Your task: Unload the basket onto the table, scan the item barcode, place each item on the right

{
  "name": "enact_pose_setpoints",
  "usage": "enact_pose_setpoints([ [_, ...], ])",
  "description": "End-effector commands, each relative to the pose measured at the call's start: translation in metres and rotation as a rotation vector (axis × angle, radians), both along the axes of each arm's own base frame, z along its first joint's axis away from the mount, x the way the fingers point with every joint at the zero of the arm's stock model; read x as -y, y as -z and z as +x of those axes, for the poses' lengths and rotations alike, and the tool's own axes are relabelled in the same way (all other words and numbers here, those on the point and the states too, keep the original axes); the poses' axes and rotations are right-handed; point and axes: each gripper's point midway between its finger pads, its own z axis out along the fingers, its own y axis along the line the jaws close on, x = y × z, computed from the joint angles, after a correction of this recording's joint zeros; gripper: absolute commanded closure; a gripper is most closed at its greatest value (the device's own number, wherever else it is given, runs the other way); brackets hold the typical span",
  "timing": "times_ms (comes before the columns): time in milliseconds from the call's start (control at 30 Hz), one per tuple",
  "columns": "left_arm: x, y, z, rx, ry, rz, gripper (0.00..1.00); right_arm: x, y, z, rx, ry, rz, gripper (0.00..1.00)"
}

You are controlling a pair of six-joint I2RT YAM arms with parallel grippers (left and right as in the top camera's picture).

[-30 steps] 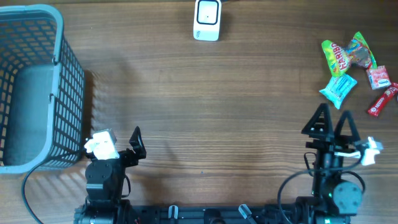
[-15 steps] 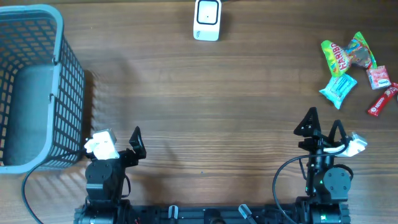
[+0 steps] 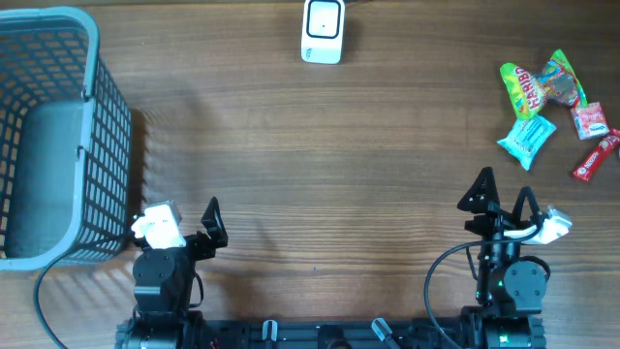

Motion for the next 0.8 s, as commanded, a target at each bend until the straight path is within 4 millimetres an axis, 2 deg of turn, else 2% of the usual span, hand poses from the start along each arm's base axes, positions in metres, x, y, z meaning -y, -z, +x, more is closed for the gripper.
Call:
enact_pose_setpoints([
  [0,-0.003,0.000,0.000,0.001,-0.019,0.000,0.00,0.000,-0.003,-0.001,0.012,0.004,-0.017,0.00],
  [367,-0.006,0.000,0.000,0.001,-0.029,0.018,0.00,0.000,-0.003,-0.001,0.012,0.004,-0.017,0.00],
  [433,-0.009,-0.006,0.002,0.028,-0.048,0.022,0.00,0.000,-0.003,-0.001,0.011,0.004,-0.017,0.00],
  [567,-0.009,-0.044,0.013,0.189,-0.048,0.013,0.00,0.000,-0.003,-0.001,0.012,0.004,-0.017,0.01],
  [767,-0.008,-0.041,0.019,0.243,-0.048,0.009,0.00,0.000,-0.003,-0.001,0.012,0.004,-0.017,0.00],
])
